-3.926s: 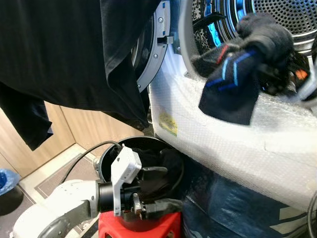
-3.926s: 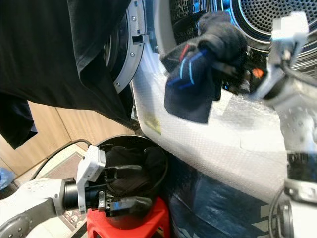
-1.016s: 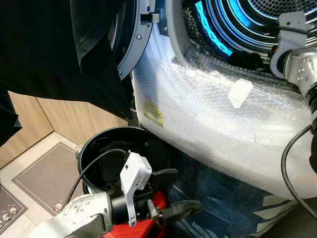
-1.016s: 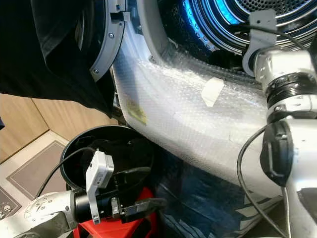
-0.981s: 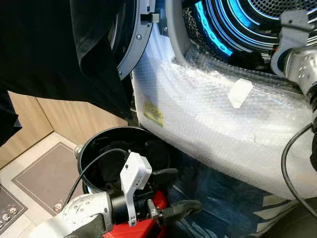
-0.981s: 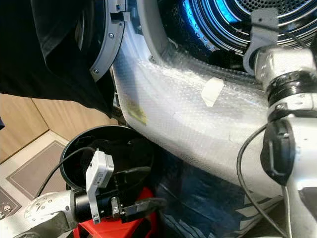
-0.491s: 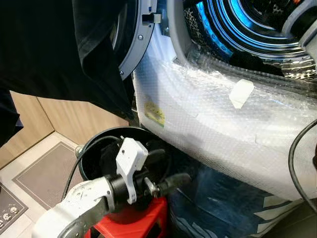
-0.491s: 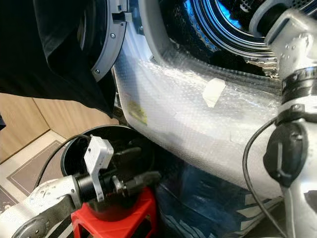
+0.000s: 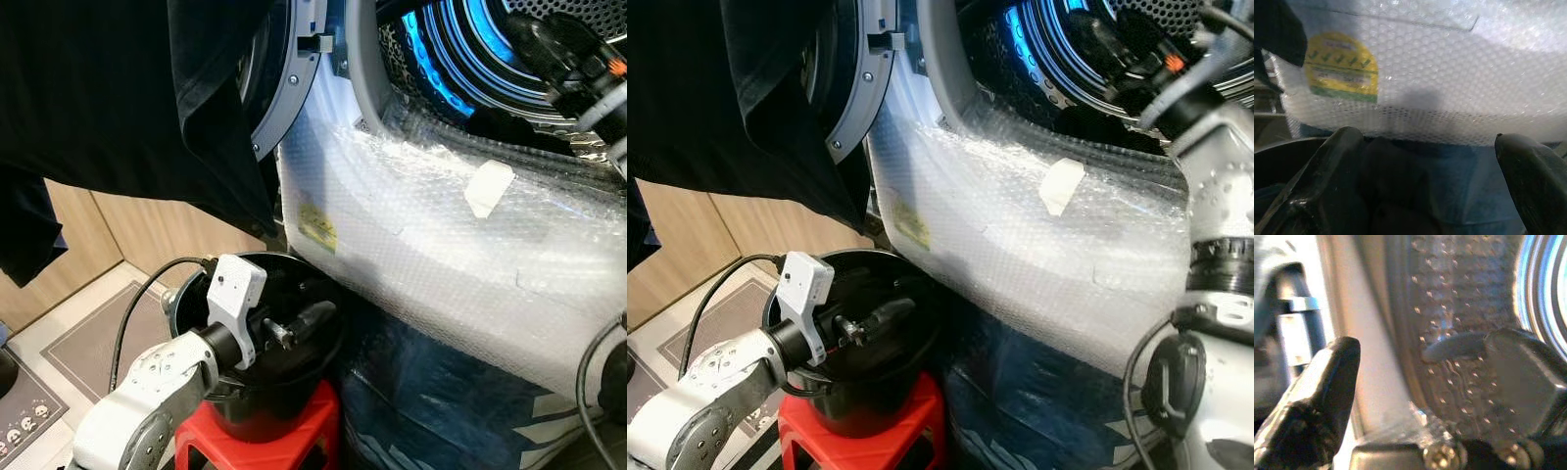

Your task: Clothes washing

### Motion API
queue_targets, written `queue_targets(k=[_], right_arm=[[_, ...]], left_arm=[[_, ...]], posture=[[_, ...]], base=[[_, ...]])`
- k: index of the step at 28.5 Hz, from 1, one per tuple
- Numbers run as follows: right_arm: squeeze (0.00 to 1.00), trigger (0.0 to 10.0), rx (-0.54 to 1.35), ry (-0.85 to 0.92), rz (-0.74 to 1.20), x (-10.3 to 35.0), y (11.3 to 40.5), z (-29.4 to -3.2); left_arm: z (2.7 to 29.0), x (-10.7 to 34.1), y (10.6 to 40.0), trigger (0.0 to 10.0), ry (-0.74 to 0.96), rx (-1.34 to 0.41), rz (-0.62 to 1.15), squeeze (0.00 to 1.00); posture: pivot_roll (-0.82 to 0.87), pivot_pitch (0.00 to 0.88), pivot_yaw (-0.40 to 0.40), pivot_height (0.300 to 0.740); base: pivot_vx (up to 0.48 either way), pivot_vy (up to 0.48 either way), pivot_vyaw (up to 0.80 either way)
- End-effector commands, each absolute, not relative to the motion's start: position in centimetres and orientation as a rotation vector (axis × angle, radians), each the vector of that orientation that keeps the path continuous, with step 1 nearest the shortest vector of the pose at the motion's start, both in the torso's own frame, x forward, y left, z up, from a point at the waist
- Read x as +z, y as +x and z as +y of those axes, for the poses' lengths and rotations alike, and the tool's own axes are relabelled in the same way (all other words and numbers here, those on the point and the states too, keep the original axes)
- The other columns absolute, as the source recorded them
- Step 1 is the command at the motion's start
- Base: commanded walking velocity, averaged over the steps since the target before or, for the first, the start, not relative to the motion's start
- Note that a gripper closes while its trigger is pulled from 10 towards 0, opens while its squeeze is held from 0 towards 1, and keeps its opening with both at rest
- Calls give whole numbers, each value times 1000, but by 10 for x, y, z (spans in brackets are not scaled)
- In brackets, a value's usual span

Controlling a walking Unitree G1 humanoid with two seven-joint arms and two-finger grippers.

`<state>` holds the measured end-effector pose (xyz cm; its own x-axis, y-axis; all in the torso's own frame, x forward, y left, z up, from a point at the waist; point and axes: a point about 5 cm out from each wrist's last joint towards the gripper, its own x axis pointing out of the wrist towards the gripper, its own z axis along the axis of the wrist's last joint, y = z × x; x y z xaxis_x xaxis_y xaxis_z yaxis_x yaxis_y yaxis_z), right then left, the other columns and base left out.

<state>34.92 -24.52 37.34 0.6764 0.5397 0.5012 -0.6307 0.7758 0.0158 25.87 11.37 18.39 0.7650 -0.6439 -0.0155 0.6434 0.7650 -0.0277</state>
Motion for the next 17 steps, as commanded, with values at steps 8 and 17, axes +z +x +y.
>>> queue_targets(k=[8,17], right_arm=[[0,10000,803,193,-574,360,314,-232],[0,10000,913,211,-549,337,294,-220]], left_arm=[[104,159,250,10000,14,-666,117,0],[105,137,245,10000,28,-557,219,0]], posture=[[-38,46,3,740],[-27,42,1,740]], base=[[0,0,0],[0,0,0]])
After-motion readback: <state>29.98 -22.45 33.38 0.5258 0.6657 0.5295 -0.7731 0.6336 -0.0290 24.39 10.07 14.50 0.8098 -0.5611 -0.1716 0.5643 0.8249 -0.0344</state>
